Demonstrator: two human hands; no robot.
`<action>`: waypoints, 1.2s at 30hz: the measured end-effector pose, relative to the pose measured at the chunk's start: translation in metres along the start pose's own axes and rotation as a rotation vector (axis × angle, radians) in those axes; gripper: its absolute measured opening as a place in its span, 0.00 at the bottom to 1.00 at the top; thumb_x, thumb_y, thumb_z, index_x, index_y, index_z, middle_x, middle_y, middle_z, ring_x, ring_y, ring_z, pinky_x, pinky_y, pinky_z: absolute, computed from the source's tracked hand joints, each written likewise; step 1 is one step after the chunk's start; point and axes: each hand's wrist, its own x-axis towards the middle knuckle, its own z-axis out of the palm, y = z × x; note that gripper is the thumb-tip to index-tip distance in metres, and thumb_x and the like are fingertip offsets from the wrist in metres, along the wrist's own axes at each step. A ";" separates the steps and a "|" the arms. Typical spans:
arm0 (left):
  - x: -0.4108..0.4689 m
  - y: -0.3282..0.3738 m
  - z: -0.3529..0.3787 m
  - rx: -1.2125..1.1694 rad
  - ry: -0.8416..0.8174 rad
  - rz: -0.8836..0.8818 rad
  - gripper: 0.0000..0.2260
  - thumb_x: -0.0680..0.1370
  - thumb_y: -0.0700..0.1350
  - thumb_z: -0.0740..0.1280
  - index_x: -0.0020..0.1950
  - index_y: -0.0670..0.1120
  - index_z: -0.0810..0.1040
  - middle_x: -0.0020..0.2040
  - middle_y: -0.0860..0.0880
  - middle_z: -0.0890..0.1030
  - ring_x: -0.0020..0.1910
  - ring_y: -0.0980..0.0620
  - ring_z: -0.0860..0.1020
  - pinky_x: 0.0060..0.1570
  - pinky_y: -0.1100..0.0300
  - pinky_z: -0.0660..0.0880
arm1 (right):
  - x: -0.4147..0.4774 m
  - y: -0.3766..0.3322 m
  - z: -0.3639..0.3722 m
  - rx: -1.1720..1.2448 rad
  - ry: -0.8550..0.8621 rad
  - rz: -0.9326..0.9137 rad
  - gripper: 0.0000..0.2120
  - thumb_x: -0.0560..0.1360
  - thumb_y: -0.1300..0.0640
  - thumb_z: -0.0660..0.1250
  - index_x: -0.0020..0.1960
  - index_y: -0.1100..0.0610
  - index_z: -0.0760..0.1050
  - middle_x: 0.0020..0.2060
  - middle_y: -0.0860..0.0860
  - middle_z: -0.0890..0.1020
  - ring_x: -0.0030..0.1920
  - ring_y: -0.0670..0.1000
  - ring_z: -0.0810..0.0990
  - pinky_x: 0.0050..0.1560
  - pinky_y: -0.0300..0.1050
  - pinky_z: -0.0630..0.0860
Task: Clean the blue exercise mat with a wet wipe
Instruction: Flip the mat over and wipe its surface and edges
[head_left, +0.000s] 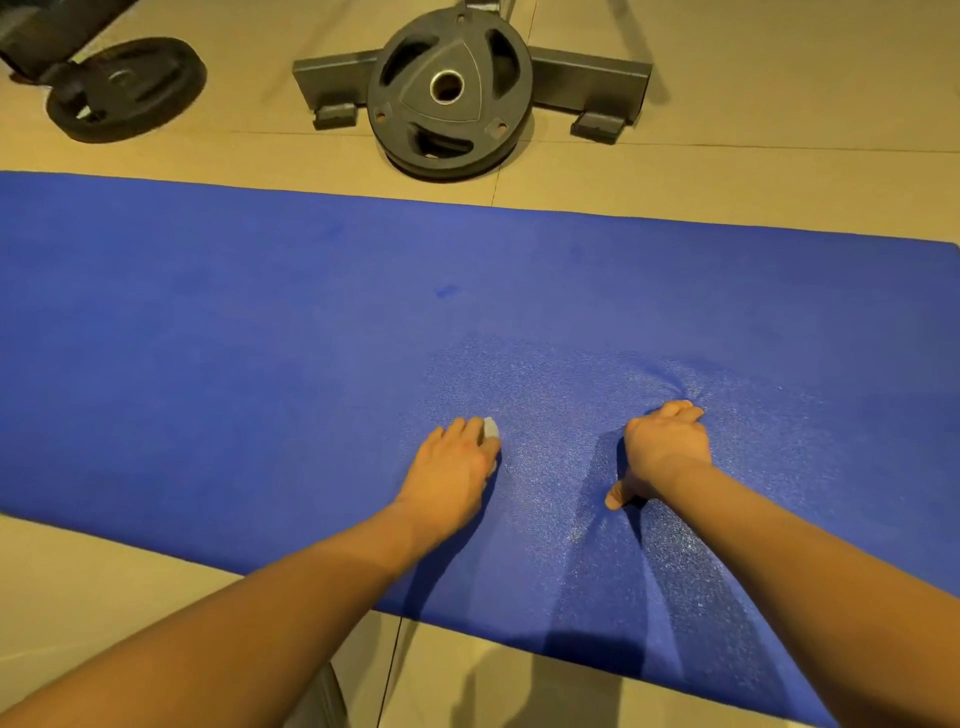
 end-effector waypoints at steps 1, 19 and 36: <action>0.003 -0.001 -0.003 -0.077 0.005 -0.070 0.08 0.80 0.43 0.63 0.57 0.47 0.79 0.53 0.49 0.76 0.51 0.46 0.76 0.43 0.58 0.63 | 0.000 0.000 0.000 0.000 0.000 0.002 0.64 0.57 0.25 0.75 0.79 0.62 0.58 0.75 0.76 0.54 0.75 0.76 0.57 0.69 0.61 0.72; 0.006 0.074 0.020 -0.378 0.133 -0.049 0.11 0.80 0.44 0.67 0.61 0.43 0.79 0.56 0.45 0.77 0.54 0.43 0.75 0.52 0.48 0.78 | 0.004 0.002 0.006 0.008 0.035 0.007 0.65 0.55 0.25 0.76 0.77 0.64 0.61 0.73 0.74 0.57 0.74 0.76 0.59 0.72 0.64 0.68; 0.032 -0.026 0.000 -0.464 0.215 -0.632 0.11 0.78 0.41 0.67 0.42 0.56 0.84 0.52 0.51 0.83 0.50 0.46 0.80 0.48 0.52 0.77 | 0.001 0.006 0.010 0.005 0.062 -0.006 0.64 0.55 0.23 0.73 0.74 0.66 0.63 0.70 0.70 0.62 0.72 0.71 0.62 0.71 0.59 0.69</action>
